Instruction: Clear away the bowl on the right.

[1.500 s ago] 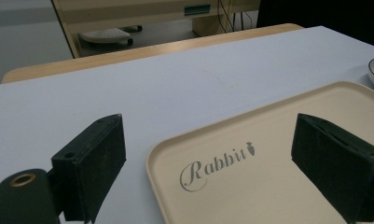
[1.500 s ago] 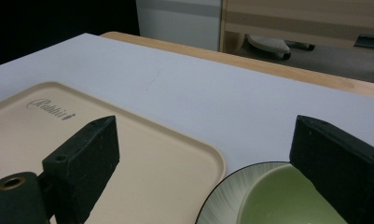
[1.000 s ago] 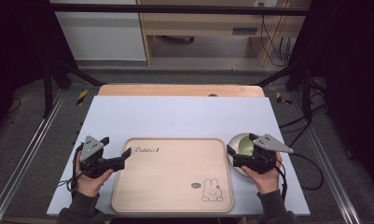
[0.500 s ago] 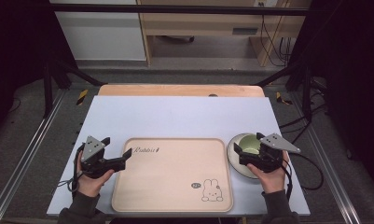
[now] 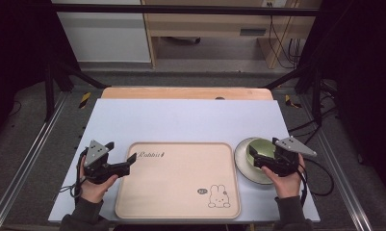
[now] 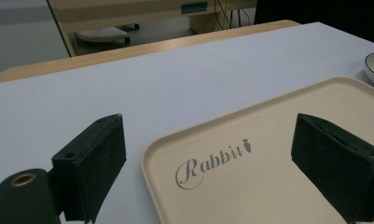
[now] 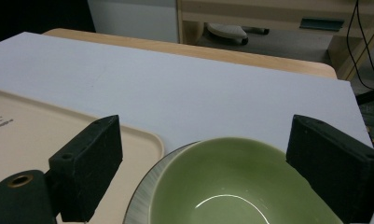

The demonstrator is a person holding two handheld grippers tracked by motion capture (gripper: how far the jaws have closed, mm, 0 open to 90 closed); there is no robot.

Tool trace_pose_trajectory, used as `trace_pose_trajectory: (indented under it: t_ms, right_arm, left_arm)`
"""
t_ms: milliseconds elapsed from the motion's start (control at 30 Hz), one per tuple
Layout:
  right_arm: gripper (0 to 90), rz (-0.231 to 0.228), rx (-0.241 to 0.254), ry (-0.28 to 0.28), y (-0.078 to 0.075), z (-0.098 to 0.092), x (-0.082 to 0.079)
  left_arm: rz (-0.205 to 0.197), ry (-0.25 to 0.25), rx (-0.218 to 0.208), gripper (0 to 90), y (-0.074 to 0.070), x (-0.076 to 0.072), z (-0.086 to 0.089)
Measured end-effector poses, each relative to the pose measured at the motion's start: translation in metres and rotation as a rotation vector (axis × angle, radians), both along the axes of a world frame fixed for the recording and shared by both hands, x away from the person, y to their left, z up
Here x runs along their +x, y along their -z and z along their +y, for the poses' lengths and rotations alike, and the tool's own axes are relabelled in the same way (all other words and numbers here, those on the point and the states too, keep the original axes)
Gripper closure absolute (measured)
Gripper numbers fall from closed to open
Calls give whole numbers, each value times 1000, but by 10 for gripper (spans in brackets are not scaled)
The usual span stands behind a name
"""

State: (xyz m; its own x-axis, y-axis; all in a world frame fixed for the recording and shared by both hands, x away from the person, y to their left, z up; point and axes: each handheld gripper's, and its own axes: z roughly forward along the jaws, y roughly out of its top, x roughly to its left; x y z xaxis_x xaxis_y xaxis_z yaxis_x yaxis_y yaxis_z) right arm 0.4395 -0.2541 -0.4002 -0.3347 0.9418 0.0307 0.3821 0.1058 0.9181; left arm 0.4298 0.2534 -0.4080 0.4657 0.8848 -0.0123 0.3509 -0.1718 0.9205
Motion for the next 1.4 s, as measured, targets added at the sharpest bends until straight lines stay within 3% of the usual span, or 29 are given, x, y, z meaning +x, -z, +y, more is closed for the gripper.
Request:
trace_pose_trajectory:
  t_ms: [367, 867, 1400]
  right_arm:
    - [139, 33, -23, 59, 5, -10, 3]
    - [228, 140, -8, 162, 15, -35, 8]
    - [361, 236, -46, 172, 27, -42, 15]
  left_arm:
    - [1, -2, -1, 98, 0, 0, 1]
    - [3, 1, 4, 98, 1, 0, 0]
    - [7, 5, 9, 99, 1, 1, -1]
